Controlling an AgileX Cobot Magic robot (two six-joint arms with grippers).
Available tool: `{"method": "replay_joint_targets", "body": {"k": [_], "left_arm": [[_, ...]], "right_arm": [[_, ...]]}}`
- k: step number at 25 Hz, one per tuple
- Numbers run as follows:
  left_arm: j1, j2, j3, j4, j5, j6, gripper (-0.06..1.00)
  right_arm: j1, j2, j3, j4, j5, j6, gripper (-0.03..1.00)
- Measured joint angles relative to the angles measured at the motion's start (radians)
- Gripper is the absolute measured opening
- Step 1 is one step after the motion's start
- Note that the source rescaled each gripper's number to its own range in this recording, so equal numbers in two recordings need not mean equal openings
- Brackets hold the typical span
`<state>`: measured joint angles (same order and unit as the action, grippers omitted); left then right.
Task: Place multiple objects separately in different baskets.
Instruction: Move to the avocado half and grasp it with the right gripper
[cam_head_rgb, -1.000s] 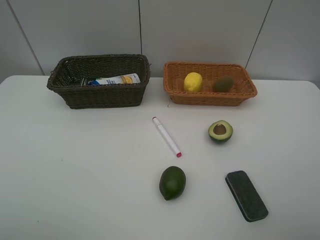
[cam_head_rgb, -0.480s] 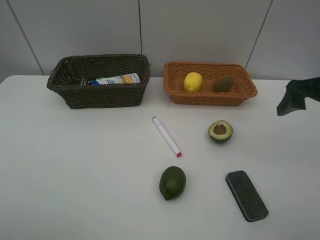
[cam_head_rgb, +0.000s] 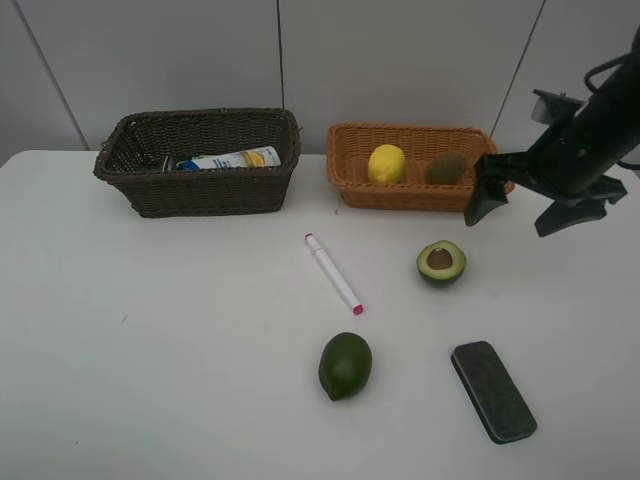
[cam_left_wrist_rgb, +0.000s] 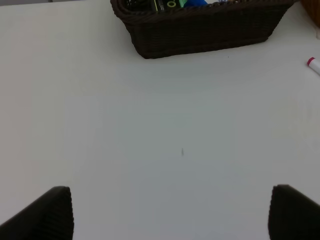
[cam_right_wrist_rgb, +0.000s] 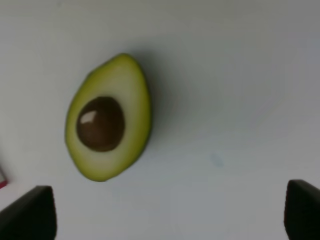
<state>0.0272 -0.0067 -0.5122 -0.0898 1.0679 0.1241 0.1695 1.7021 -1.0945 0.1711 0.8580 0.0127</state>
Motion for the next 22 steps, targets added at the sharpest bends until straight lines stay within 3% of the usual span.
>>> {"method": "replay_joint_targets", "body": {"k": [7, 22], "left_arm": [[0.000, 0.000, 0.000, 0.000, 0.000, 0.000, 0.99], [0.000, 0.000, 0.000, 0.000, 0.000, 0.000, 0.99]], "right_arm": [[0.124, 0.171, -0.084, -0.001, -0.015, 0.000, 1.00], [0.130, 0.324, -0.124, -0.050, -0.061, 0.020, 1.00]]}}
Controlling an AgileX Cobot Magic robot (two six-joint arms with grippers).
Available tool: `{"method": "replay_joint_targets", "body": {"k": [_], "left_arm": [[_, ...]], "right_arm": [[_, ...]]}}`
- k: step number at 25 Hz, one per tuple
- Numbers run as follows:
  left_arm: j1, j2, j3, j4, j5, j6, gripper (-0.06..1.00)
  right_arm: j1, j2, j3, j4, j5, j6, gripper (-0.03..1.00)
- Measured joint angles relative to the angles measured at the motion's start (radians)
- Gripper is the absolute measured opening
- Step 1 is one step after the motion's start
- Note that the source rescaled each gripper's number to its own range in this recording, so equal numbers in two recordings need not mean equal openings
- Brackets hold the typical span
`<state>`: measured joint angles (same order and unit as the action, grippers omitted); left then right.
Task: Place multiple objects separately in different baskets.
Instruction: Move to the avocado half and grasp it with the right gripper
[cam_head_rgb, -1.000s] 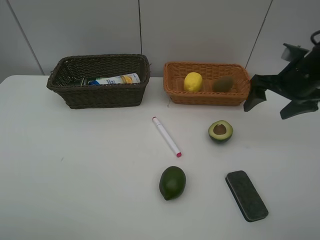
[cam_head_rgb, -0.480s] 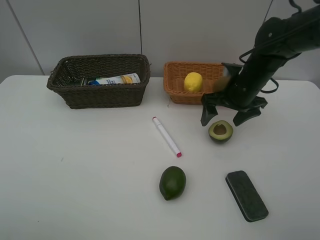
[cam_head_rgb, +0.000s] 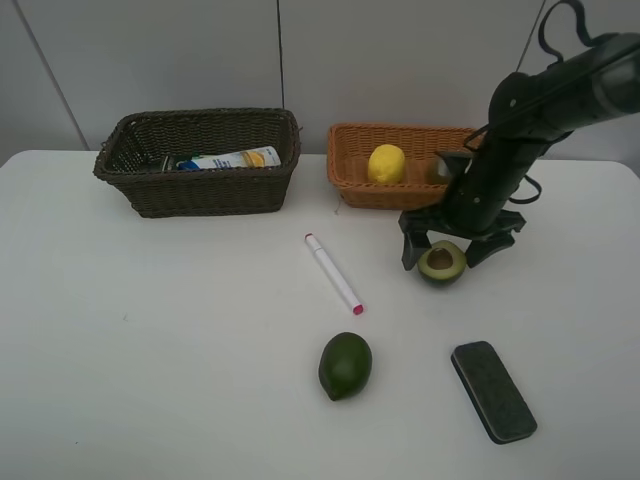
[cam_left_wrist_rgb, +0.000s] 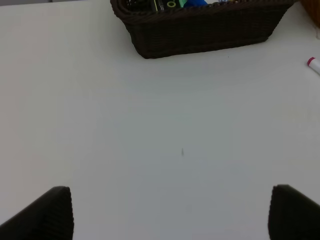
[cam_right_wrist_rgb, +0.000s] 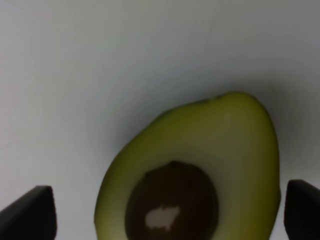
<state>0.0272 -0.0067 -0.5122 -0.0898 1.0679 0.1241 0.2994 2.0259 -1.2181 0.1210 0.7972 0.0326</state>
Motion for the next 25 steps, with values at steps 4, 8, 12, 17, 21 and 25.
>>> {"method": "replay_joint_targets", "body": {"k": [4, 8, 12, 17, 21, 25], "left_arm": [[0.000, 0.000, 0.000, 0.000, 0.000, 0.000, 0.99], [0.000, 0.000, 0.000, 0.000, 0.000, 0.000, 0.99], [0.000, 0.000, 0.000, 0.001, 0.000, 0.000, 0.99], [0.000, 0.000, 0.000, 0.001, 0.000, 0.000, 0.99], [0.000, 0.000, 0.000, 0.001, 0.000, 0.000, 0.99], [0.000, 0.000, 0.000, 0.001, 0.000, 0.000, 0.99]], "right_arm": [[0.000, 0.039, 0.000, -0.010, -0.006, 0.003, 1.00], [0.000, 0.056, -0.005, -0.015, -0.013, 0.004, 1.00], [0.000, 0.057, -0.009, -0.021, -0.011, 0.004, 0.99], [-0.001, 0.061, -0.010, -0.042, -0.005, -0.011, 0.62], [-0.001, 0.057, -0.011, -0.042, 0.003, -0.054, 0.62], [-0.001, 0.006, -0.004, -0.039, 0.022, -0.064, 0.62]]}}
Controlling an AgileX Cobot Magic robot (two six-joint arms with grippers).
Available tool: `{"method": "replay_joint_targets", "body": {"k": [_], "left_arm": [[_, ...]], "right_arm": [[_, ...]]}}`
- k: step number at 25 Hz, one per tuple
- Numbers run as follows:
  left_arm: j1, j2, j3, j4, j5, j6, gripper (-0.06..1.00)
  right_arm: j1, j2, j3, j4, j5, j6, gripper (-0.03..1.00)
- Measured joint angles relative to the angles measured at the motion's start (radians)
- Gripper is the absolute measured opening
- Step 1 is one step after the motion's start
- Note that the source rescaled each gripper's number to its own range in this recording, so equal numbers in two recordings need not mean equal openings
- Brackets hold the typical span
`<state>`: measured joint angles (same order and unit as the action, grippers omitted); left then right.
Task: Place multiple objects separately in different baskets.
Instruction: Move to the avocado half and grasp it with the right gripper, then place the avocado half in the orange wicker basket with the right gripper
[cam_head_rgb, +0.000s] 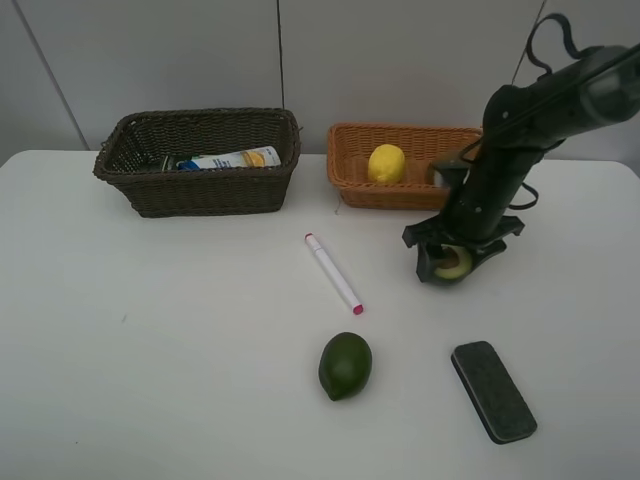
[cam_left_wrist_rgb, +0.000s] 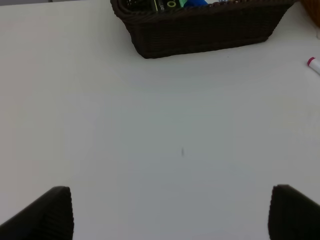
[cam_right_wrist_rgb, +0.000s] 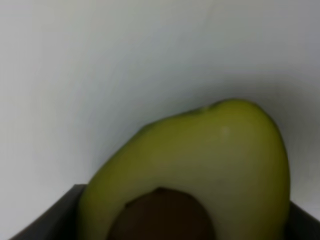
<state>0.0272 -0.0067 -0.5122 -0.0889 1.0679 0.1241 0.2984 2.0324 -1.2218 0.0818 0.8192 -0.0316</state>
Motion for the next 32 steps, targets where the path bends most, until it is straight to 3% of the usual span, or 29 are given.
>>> {"method": "replay_joint_targets", "body": {"k": [5, 8, 14, 18, 23, 27, 32], "left_arm": [[0.000, 0.000, 0.000, 0.000, 0.000, 0.000, 0.99], [0.000, 0.000, 0.000, 0.000, 0.000, 0.000, 0.99], [0.000, 0.000, 0.000, 0.000, 0.000, 0.000, 0.99], [0.000, 0.000, 0.000, 0.000, 0.000, 0.000, 0.99], [0.000, 0.000, 0.000, 0.000, 0.000, 0.000, 0.99], [0.000, 0.000, 0.000, 0.000, 0.000, 0.000, 0.99], [0.000, 0.000, 0.000, 0.000, 0.000, 0.000, 0.99]], "right_arm": [[0.000, -0.136, -0.021, 0.000, 0.003, 0.000, 0.62], [0.000, -0.135, -0.114, 0.000, 0.013, 0.000, 0.62], [0.000, 0.025, -0.466, -0.005, 0.070, 0.000, 0.62], [0.000, 0.201, -0.713, -0.044, 0.159, 0.000, 0.62], [0.000, 0.358, -0.883, -0.091, 0.220, 0.011, 0.62], [0.000, 0.372, -0.897, -0.094, 0.228, 0.042, 0.91], [0.000, 0.361, -0.902, -0.082, 0.318, 0.045, 0.99]]}}
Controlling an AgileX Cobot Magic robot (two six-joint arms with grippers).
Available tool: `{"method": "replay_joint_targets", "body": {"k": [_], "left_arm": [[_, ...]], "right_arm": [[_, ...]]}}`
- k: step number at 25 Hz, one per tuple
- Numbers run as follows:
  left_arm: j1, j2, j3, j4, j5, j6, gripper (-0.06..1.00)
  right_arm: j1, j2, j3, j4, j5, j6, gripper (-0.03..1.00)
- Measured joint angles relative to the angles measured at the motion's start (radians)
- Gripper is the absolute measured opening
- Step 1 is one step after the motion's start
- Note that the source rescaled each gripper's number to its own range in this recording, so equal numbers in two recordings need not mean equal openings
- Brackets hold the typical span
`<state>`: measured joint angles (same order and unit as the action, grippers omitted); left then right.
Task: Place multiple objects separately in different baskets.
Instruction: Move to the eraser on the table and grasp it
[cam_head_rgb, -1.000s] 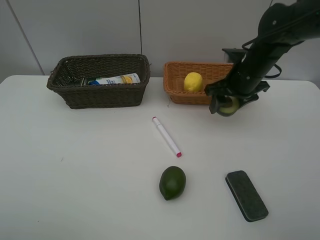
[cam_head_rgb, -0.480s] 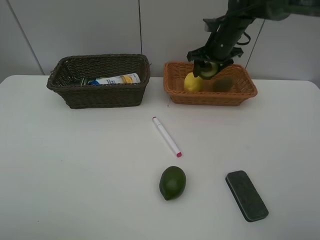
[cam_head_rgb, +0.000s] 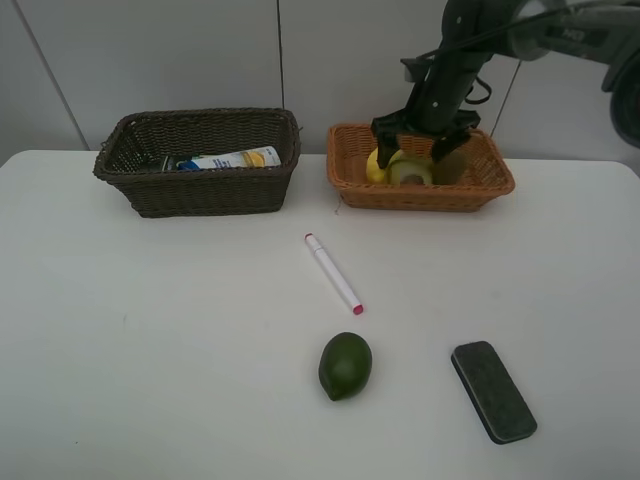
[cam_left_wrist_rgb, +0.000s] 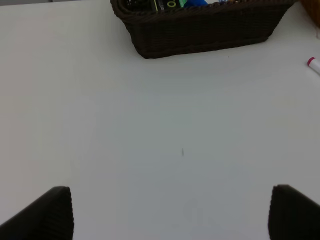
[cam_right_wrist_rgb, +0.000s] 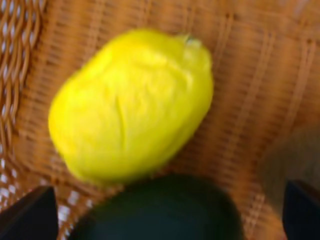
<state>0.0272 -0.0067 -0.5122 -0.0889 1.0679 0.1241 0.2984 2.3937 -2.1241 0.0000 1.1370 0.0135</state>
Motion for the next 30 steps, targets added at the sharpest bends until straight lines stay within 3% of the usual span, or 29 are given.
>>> {"method": "replay_joint_targets", "body": {"k": [3, 9, 17, 23, 30], "left_arm": [[0.000, 0.000, 0.000, 0.000, 0.000, 0.000, 0.99], [0.000, 0.000, 0.000, 0.000, 0.000, 0.000, 0.99], [0.000, 0.000, 0.000, 0.000, 0.000, 0.000, 0.99], [0.000, 0.000, 0.000, 0.000, 0.000, 0.000, 0.99], [0.000, 0.000, 0.000, 0.000, 0.000, 0.000, 0.99]], "right_arm": [[0.000, -0.041, 0.000, 0.000, 0.068, 0.003, 0.99], [0.000, -0.205, 0.104, 0.000, 0.076, 0.023, 0.99], [0.011, -0.559, 0.625, 0.000, 0.081, 0.052, 0.99], [0.011, -0.673, 0.980, 0.026, 0.080, 0.052, 0.99], [0.078, -0.676, 1.270, 0.082, -0.107, 0.052, 0.99]]}}
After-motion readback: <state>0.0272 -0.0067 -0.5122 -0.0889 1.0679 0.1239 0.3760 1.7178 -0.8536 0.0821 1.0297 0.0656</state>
